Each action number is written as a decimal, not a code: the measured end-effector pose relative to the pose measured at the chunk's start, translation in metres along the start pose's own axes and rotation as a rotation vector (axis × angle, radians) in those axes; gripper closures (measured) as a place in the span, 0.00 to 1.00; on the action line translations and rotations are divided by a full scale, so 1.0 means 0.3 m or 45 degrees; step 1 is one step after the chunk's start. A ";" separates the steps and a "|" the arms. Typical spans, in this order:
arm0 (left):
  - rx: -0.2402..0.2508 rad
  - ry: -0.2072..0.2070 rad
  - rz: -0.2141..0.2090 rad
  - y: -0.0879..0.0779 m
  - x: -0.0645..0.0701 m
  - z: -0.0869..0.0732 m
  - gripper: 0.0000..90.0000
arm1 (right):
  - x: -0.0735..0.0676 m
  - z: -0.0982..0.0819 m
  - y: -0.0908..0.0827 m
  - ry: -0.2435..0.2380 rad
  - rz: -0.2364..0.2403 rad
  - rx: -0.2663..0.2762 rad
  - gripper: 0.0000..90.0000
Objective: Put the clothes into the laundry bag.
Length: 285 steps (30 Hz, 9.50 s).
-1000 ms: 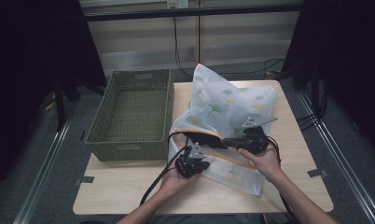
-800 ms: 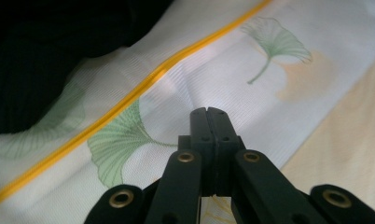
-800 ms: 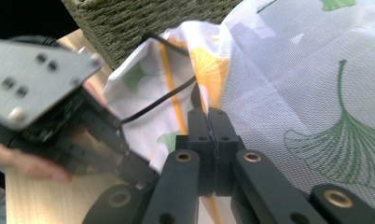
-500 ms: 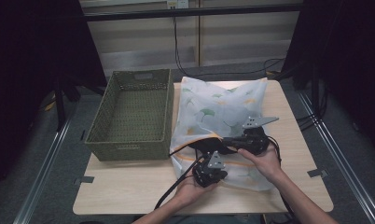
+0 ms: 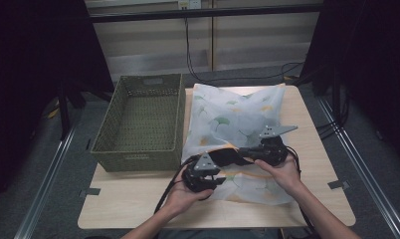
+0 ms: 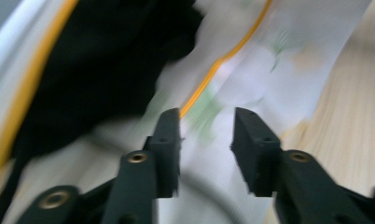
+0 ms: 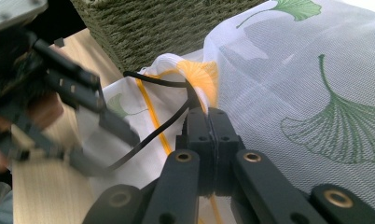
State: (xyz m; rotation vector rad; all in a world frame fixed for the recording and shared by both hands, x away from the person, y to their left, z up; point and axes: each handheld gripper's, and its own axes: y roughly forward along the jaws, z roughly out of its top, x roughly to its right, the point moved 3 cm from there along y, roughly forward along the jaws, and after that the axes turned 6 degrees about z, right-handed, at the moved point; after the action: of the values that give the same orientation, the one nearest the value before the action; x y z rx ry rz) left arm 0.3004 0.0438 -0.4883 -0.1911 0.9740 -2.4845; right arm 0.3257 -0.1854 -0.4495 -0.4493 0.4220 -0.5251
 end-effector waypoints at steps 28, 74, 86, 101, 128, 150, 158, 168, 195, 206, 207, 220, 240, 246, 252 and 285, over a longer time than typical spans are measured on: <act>-0.016 0.016 -0.197 -0.005 0.080 -0.020 0.96 | 0.006 -0.002 -0.009 0.004 -0.004 0.007 1.00; 0.252 -0.178 0.299 0.268 -0.119 0.215 0.56 | 0.010 0.019 -0.034 0.005 -0.022 0.052 1.00; 0.224 -0.142 0.140 0.106 -0.086 0.191 0.27 | 0.028 0.004 -0.028 0.022 -0.034 0.036 1.00; 0.208 -0.092 0.215 -0.148 -0.134 0.015 0.61 | 0.029 -0.004 -0.022 0.019 -0.039 0.018 1.00; -0.101 -0.089 0.274 -0.138 -0.216 -0.272 0.61 | 0.023 -0.008 -0.016 0.010 -0.028 0.008 1.00; 0.099 -0.159 0.078 -0.207 -0.174 -0.139 0.96 | 0.020 0.005 -0.018 0.008 -0.026 0.022 1.00; 0.126 -0.109 0.018 -0.072 -0.115 -0.003 0.96 | 0.010 0.021 -0.018 0.000 -0.018 0.036 1.00; 0.106 -0.072 -0.003 0.124 -0.061 0.087 0.96 | 0.004 0.029 -0.024 -0.008 -0.014 0.047 1.00; 0.108 -0.086 0.187 0.284 -0.089 0.120 0.93 | -0.009 0.016 -0.015 -0.011 0.006 0.021 1.00; 0.083 -0.081 0.064 0.213 -0.061 0.121 0.59 | 0.008 0.004 -0.010 0.002 0.001 0.012 1.00; 0.073 -0.082 0.067 0.202 -0.057 0.117 0.56 | 0.008 0.005 -0.011 0.003 0.000 0.012 1.00; 0.075 -0.071 0.059 0.030 -0.092 0.049 0.56 | 0.015 0.007 -0.011 0.008 -0.002 0.015 1.00; -0.103 0.057 -0.105 0.024 0.026 -0.108 0.94 | 0.006 0.098 -0.010 -0.032 -0.006 0.058 1.00; -0.091 0.003 -0.123 0.029 0.043 -0.106 0.94 | -0.032 0.188 -0.089 -0.099 -0.012 0.160 1.00; -0.088 0.022 -0.105 0.046 0.070 -0.090 0.94 | -0.099 0.184 -0.143 -0.136 0.027 0.202 1.00; -0.131 -0.121 0.128 -0.072 -0.140 -0.201 0.83 | -0.025 -0.210 0.057 -0.047 0.013 -0.424 0.99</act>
State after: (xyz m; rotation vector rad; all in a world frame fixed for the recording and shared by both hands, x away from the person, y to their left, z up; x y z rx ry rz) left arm 0.3120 0.1138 -0.5168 -0.2834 1.0461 -2.3143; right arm 0.2957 -0.1866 -0.5078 -0.7755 0.4778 -0.4363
